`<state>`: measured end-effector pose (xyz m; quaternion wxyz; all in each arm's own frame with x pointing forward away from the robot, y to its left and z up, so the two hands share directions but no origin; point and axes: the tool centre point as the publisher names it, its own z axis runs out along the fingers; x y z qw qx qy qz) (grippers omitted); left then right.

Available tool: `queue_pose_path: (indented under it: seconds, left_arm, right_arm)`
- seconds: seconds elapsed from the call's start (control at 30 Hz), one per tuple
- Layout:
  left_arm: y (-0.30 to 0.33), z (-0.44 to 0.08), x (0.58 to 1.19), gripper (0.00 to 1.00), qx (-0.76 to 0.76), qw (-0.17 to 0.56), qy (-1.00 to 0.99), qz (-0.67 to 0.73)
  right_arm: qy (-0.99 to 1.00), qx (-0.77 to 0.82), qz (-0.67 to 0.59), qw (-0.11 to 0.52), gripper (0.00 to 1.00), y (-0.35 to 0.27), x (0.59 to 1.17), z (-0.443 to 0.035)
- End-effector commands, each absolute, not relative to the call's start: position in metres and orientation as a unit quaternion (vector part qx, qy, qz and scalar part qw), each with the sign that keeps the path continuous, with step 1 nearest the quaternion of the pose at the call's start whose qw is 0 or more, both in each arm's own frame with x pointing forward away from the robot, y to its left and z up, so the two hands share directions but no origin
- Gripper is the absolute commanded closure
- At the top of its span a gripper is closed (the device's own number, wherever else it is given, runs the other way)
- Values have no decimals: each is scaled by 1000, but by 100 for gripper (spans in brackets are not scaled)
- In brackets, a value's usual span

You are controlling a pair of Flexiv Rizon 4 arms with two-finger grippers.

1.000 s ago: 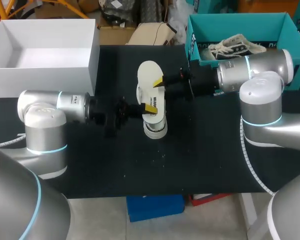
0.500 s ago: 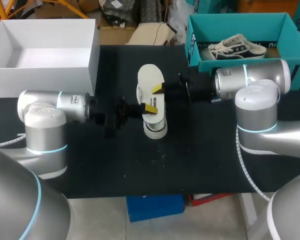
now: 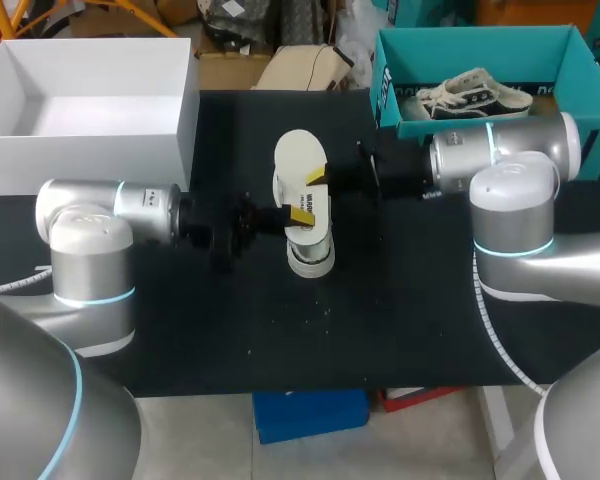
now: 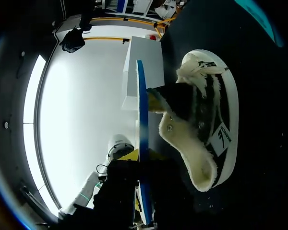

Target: Take the shoe out of the shoebox, open the shoe tongue, remove and reinsert the insole, then place the shoe into the shoebox

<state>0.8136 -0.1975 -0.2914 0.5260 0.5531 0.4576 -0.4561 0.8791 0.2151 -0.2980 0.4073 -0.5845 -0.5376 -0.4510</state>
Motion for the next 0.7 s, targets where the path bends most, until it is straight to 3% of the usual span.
queue_pose_path:
  seconds: [0.03, 0.2, 0.63, 0.7]
  left_arm:
    - [-197, -291, 810, 0, 555, 530, 458, -449]
    - [-192, -287, 804, 0, 583, 491, 531, -369]
    - [-136, -279, 781, 0, 584, 189, 786, 71]
    - [-136, -275, 780, 0, 589, 183, 783, 84]
  right_arm:
    - [-538, -584, -451, 408, 100, 215, 883, -299]
    - [-538, -584, -451, 408, 100, 215, 883, -299]
    - [-538, -584, -451, 408, 100, 215, 883, -299]
    - [-538, -584, -451, 408, 100, 215, 883, -299]
